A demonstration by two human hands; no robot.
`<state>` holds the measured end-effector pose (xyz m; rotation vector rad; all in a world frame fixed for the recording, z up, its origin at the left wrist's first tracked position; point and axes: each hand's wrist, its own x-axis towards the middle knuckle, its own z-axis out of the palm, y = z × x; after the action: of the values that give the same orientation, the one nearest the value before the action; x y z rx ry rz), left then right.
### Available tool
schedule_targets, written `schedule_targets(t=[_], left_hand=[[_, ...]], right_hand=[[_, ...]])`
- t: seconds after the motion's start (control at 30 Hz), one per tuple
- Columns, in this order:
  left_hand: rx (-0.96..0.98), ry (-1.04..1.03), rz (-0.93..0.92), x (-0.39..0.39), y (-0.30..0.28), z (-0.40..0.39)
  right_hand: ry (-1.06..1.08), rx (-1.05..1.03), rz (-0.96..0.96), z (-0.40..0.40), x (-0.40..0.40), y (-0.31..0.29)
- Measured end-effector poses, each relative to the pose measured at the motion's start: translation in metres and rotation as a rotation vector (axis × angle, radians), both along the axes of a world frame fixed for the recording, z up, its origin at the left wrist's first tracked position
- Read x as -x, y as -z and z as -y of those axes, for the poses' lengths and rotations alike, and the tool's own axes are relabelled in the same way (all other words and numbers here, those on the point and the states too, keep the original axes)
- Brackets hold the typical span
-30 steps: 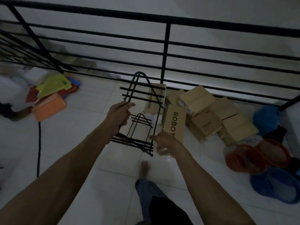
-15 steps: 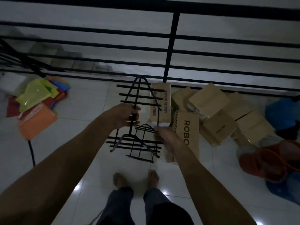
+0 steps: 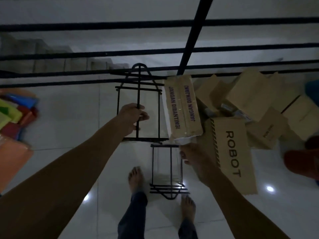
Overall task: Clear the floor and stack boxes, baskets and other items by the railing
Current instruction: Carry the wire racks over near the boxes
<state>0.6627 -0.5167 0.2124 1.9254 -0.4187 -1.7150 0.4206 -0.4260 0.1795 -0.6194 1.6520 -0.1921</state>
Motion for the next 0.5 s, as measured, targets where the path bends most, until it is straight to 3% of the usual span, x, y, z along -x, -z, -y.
schedule_targets(t=[0.2,0.5], left_hand=[[-0.116,0.034,-0.015,-0.031,0.131,0.069],[-0.14,0.009,-0.041,-0.052,0.279,0.094]], right_hand=[[-0.175,0.131,-0.147,0.065,-0.072,0.132],[-0.258,0.258,-0.255,0.117,-0.107,0.222]])
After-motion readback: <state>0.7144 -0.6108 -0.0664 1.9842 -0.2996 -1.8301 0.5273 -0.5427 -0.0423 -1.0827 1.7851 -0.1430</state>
